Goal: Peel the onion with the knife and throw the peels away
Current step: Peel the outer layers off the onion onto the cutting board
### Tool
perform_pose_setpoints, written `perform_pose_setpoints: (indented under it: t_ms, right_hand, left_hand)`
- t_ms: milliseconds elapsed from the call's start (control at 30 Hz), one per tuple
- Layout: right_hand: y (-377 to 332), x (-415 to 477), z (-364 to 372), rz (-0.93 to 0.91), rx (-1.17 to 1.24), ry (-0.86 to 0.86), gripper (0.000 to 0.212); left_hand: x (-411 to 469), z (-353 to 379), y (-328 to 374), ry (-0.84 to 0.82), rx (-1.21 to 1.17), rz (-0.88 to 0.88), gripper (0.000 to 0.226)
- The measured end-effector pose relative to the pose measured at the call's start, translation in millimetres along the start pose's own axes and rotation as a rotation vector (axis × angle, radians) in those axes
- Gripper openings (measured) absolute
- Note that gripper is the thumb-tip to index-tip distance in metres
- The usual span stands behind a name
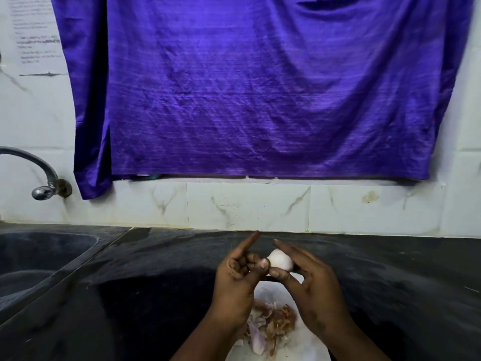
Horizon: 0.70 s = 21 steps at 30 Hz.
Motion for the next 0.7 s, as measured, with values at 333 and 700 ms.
perform_pose_setpoints:
  t_ms: [333, 700]
  right_hand:
    - [16, 1, -12, -0.014, 0.057, -0.031, 0.047]
    - [13, 1, -14, -0.085, -0.066, -0.127, 0.057]
  left_hand:
    - [1, -3, 5, -0.138, 0.206, 0.071, 0.076]
    - [4, -9, 8, -0.245, 0.286, 0.027, 0.087]
Point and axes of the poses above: each hand's wrist, its own x-axis towards the middle knuckle, its own z-axis out of the palm, y = z × x, the point moved 4 cm from there along x, towards the middle knuckle, and after that the axes turned 4 degrees about x, right-handed, at the moved point
